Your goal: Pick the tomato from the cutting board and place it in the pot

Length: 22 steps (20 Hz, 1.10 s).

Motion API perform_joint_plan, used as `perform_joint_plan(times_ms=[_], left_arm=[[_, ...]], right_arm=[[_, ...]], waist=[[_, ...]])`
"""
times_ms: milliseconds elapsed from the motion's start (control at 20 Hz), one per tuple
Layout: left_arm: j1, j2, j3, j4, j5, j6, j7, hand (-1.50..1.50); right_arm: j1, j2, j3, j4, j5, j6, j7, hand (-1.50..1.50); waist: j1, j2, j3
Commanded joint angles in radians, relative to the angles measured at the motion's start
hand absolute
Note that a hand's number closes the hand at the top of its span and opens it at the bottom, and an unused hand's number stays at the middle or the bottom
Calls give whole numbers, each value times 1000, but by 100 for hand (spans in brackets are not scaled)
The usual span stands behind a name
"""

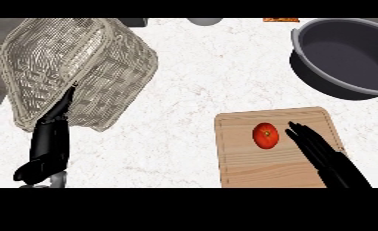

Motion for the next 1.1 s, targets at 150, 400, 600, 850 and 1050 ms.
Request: perform_joint_plan(times_ms=[150, 400, 600, 850, 1050], left_arm=[[2, -75, -61, 5, 130, -138, 53, 0], [13, -94, -63, 4, 112, -128, 42, 0], [-17, -101, -58, 35, 94, -127, 44, 0], [-23, -126, -61, 22, 90, -116, 71, 0], [4, -116, -53, 8, 92, -133, 69, 0]], right_arm=[[-101, 64, 42, 74, 49, 16, 76, -150], [-121, 75, 39, 151, 81, -24, 50, -150], [-184, 70, 15, 209, 75, -1, 57, -150], [-200, 140, 67, 255, 112, -38, 70, -150], [-256, 163, 64, 291, 183, -141, 47, 150]], waist=[[0, 12, -18], [-8, 11, -17], [-15, 15, -17], [-16, 13, -17], [-9, 11, -17]])
